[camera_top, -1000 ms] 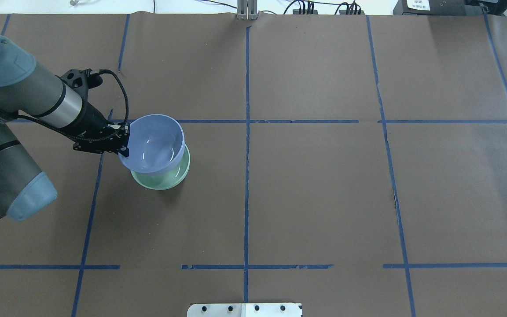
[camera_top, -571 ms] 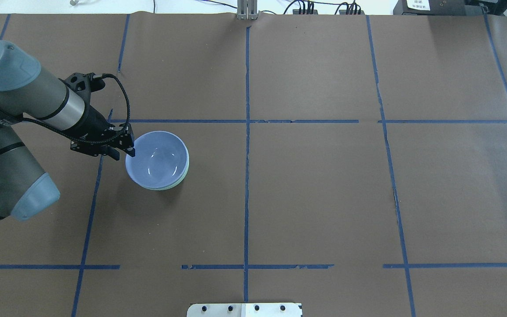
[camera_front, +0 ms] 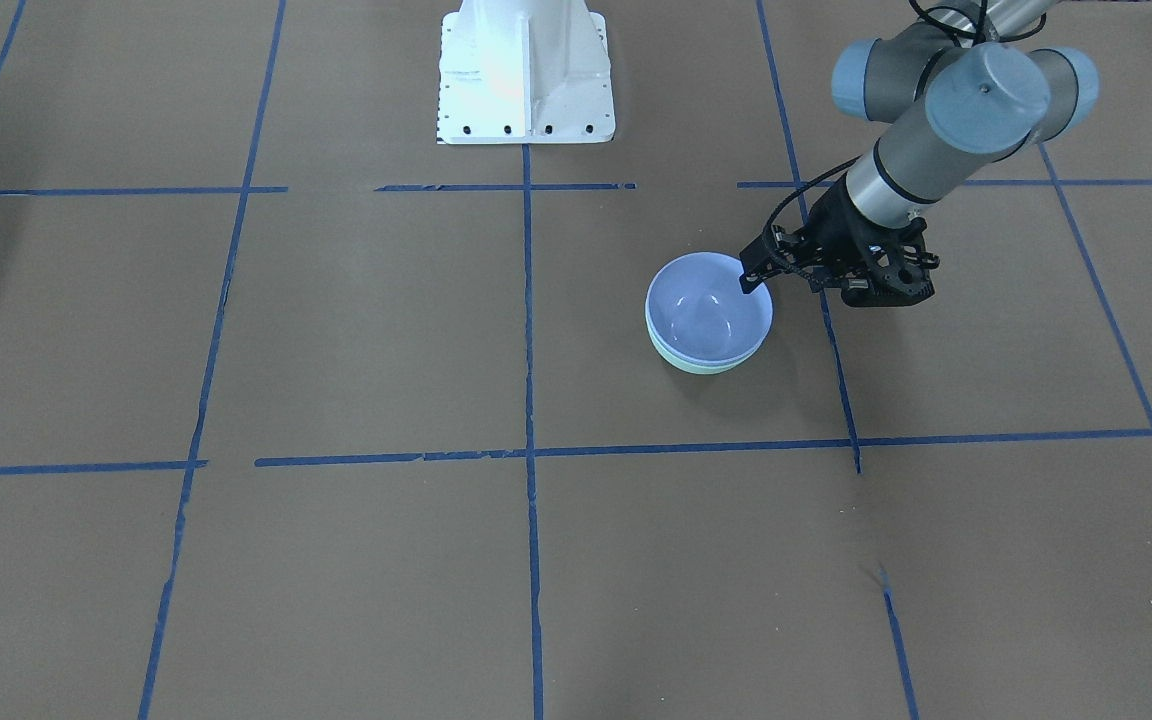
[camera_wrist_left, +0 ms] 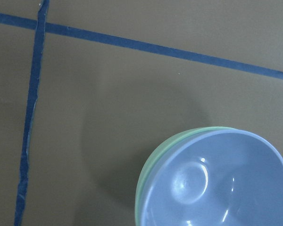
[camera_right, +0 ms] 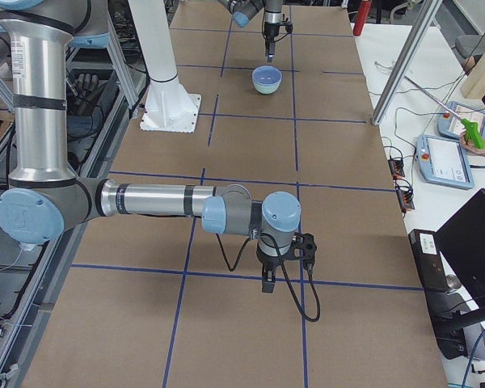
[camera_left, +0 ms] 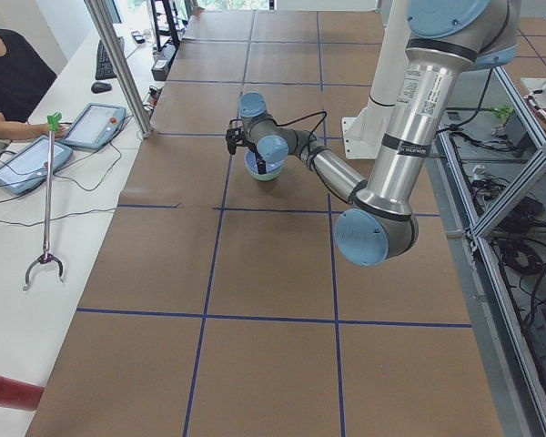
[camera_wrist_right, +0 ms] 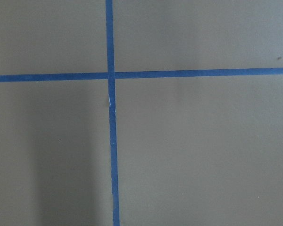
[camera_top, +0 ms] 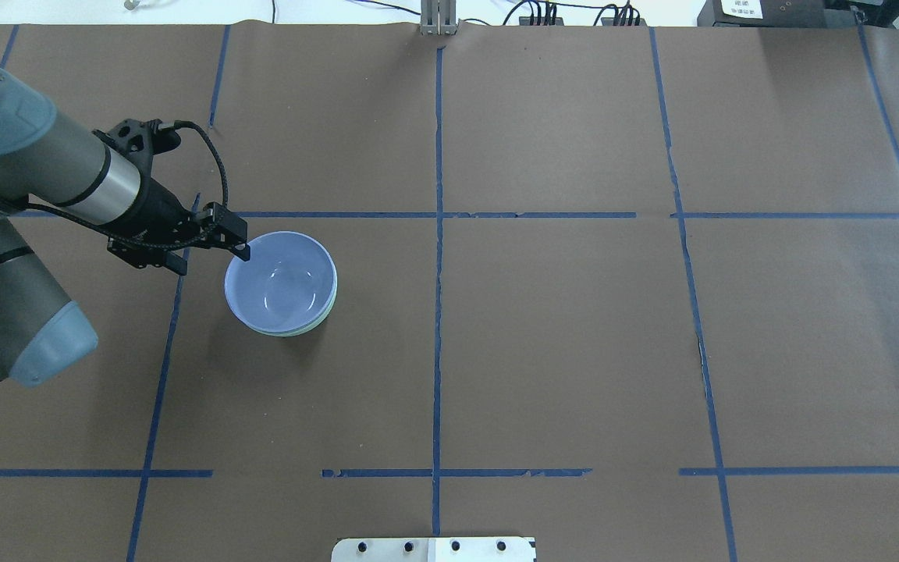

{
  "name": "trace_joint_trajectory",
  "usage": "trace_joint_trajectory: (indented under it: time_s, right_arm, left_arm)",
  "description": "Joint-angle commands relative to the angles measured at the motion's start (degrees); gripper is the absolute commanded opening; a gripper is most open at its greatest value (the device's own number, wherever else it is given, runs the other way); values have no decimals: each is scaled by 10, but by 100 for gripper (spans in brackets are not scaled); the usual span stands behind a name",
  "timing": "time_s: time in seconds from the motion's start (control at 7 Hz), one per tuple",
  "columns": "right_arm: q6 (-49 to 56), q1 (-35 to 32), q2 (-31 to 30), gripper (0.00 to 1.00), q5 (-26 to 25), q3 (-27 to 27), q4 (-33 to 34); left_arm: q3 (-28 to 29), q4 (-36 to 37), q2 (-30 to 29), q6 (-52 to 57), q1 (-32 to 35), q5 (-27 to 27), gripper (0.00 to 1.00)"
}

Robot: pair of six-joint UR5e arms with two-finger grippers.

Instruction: Stack blue bowl on green bowl

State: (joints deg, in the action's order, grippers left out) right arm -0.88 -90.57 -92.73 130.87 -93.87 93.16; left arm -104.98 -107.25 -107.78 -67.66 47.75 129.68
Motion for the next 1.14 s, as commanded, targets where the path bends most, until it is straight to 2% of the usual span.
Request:
trace_joint_trajectory:
  time_s: [0.0, 0.29, 0.57, 1.0]
  right_arm:
    - [0, 0, 0, 100, 0, 0, 0]
    - [0, 0, 0, 100, 0, 0, 0]
    - [0, 0, 0, 100, 0, 0, 0]
    - [0, 0, 0, 100, 0, 0, 0]
  left_arm:
    - [-11, 6, 1, 109, 68, 0, 100]
    - [-6, 5, 44, 256, 132, 0, 100]
    - [1, 6, 103, 478, 223, 5, 100]
    - [72, 13, 180, 640, 341, 7, 100]
